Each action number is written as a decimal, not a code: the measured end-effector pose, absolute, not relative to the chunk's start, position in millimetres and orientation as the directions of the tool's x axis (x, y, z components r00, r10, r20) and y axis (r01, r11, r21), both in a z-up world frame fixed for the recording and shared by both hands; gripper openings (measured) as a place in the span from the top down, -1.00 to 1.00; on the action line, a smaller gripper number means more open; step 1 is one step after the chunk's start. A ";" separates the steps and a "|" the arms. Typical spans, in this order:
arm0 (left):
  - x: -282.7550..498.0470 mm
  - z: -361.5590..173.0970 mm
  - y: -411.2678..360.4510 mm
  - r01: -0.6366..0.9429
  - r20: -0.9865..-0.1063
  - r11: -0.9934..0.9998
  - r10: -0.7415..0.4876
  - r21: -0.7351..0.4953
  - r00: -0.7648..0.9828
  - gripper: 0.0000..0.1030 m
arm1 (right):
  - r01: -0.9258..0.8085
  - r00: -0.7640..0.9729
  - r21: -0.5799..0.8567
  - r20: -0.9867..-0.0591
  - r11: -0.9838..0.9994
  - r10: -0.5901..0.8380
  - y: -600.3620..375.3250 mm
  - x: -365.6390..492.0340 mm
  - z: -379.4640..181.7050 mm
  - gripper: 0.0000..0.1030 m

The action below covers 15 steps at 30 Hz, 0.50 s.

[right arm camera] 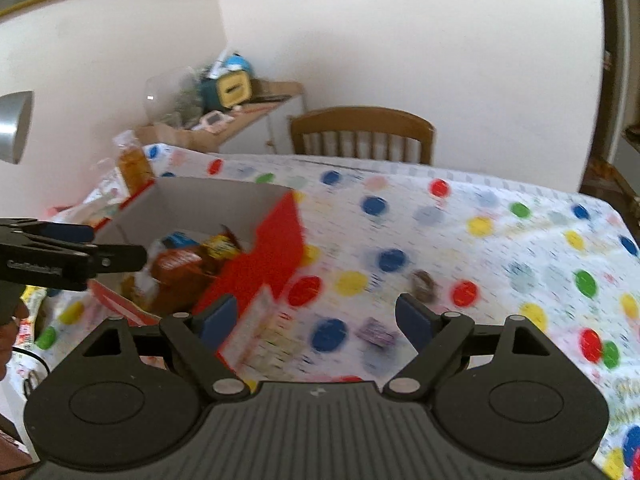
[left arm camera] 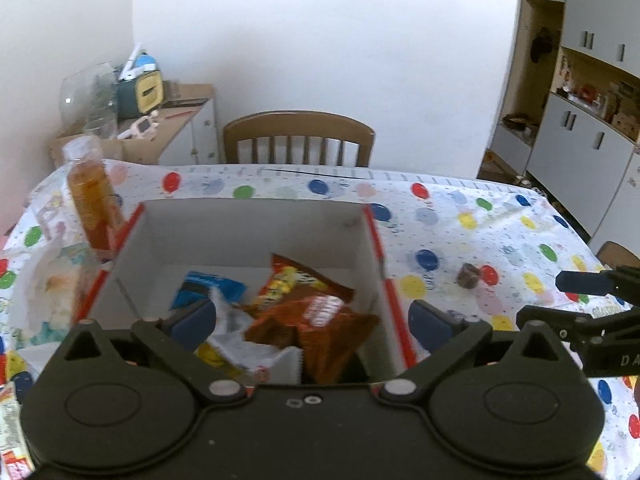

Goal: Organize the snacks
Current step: 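Move both tools back to the table toward the purple candy and brown chocolate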

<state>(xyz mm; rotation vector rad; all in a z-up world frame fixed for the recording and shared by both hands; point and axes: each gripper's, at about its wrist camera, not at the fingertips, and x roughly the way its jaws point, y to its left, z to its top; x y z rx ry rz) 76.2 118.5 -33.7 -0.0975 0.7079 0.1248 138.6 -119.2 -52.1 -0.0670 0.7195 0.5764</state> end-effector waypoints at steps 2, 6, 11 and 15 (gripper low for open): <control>79.0 -35.3 107.9 -0.131 -0.650 0.990 0.065 -0.053 0.757 -0.99 | -0.495 0.607 0.144 -0.648 0.857 0.460 -132.4 143.4 -55.9 -0.68; 86.2 -37.5 81.6 -0.086 -0.640 0.996 0.045 -0.034 0.767 -0.99 | -0.460 0.617 0.156 -0.652 0.874 0.441 -155.4 151.3 -60.8 -0.68; 97.3 -43.1 52.6 -0.047 -0.643 0.997 -0.001 -0.058 0.765 -0.99 | -0.441 0.623 0.157 -0.656 0.884 0.427 -174.8 164.4 -66.4 -0.68; 104.6 -50.6 29.8 -0.017 -0.649 0.998 -0.025 -0.057 0.760 -0.99 | -0.433 0.617 0.160 -0.665 0.887 0.421 -185.7 178.3 -69.7 -0.68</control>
